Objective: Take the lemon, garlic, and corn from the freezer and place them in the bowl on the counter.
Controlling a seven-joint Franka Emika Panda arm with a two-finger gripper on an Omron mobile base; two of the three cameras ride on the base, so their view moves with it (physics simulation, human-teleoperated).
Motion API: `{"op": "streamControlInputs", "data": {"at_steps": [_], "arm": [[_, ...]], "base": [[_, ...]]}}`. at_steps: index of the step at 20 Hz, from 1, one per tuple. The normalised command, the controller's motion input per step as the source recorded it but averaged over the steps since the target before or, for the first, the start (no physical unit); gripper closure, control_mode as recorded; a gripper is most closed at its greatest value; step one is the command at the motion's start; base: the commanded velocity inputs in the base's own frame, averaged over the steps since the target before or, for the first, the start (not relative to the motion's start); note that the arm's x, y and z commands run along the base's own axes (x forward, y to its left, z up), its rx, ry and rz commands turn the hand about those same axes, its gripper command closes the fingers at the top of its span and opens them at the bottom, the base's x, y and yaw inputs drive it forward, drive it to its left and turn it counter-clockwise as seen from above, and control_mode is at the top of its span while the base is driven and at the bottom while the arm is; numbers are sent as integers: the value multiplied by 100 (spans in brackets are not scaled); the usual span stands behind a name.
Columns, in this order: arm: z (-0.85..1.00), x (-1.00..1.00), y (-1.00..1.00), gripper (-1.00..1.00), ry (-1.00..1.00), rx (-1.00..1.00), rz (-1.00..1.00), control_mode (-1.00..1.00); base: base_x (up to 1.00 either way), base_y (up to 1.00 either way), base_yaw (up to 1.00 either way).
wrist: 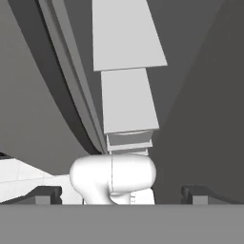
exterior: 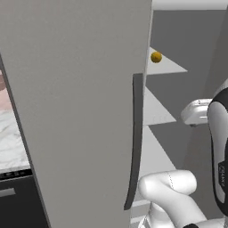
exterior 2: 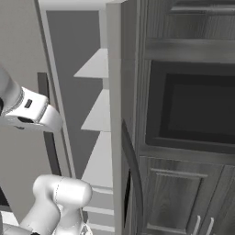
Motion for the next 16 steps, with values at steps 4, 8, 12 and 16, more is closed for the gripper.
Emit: {"op": "streamControlInputs", "data": {"at_steps": [4,8,12,16], "arm": [[0,0,0,-100,0,0,0,100],[0,0,0,-100,0,0,0,100],[0,0,0,-100,0,0,0,100],[0,0,0,-100,0,0,0,100]], "base": [[38,-34,0],[51,-22,0],[61,-1,0],[49,0,0]]}}
